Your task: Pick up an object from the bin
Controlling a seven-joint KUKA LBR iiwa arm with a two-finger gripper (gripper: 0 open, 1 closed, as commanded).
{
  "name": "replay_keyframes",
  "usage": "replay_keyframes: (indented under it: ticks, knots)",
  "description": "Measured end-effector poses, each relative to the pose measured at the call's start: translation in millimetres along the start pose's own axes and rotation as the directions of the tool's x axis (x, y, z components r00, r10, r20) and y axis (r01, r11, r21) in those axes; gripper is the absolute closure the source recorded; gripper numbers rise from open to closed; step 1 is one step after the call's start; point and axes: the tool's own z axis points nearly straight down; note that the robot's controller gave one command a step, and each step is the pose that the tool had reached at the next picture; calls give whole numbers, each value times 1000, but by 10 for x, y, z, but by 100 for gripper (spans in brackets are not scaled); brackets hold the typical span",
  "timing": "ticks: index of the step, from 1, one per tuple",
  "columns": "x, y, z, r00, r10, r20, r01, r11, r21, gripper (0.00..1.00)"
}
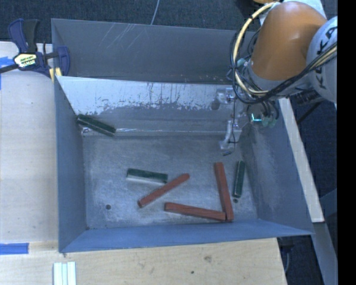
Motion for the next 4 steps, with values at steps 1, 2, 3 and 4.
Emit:
replay_keyframes:
  ticks: [1,2,3,4]
  knots:
    - [41,226,216,999,-35,18,35,999,5,0]
    - [212,836,880,993,-117,11,117,993,1,0]
    - [254,1042,1178,1000,-30,2,30,1000,-2,0]
    - [567,1125,1046,996,94,6,-94,996,0,0]
